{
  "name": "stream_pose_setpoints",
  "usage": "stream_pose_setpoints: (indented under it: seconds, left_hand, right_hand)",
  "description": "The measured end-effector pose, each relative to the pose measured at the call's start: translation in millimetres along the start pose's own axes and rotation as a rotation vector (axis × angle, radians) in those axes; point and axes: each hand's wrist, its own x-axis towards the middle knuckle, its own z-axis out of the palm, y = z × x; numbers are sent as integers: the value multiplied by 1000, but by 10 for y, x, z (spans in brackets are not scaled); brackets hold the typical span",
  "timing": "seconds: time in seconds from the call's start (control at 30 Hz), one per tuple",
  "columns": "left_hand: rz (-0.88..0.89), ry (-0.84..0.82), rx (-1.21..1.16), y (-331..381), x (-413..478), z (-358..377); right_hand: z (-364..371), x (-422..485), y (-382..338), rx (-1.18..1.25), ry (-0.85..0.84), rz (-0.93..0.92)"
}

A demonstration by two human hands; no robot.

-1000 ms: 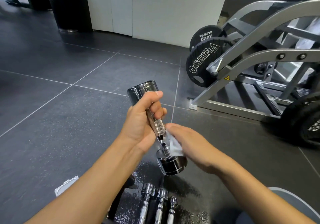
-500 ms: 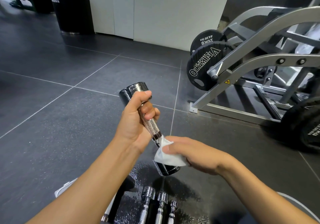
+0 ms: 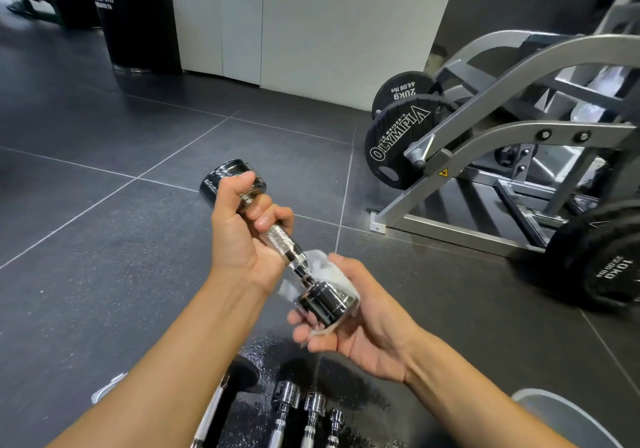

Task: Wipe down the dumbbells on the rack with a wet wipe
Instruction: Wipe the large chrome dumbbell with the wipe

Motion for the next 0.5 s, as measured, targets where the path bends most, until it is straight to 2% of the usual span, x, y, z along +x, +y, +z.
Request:
stream_pose_setpoints:
  seconds: [0.07, 0.1, 0.2, 0.23, 0.27, 0.3, 0.37, 0.4, 0.47, 0.5]
  left_hand:
    - [4, 28, -48, 45, 54, -37]
    - [-2, 43, -71, 64, 82, -62]
    - [7, 99, -94, 101, 116, -116]
    - [16, 108, -76, 101, 109, -108]
    - [27, 110, -48, 95, 95, -89]
    - [44, 111, -12, 86, 78, -71]
    - [83, 100, 60, 77, 46, -37]
    - [93, 91, 77, 76, 33, -26]
    - [72, 75, 55, 81, 23, -30]
    - [46, 67, 20, 84, 32, -35]
  right_hand:
    - [71, -40, -9, -260, 97, -179]
    - [112, -82, -27, -485, 170, -273]
    - [142, -120, 17, -1387, 503, -513]
    - [145, -91, 55, -1608, 541, -590]
    - [157, -50, 87, -1725, 547, -628]
    - [172, -24, 105, -1723, 545, -599]
    - [161, 0, 52, -1426, 525, -437]
    - [149, 4, 0, -1151, 465, -337]
    - [81, 29, -40, -519, 242, -130]
    - [68, 32, -29, -282, 133, -34]
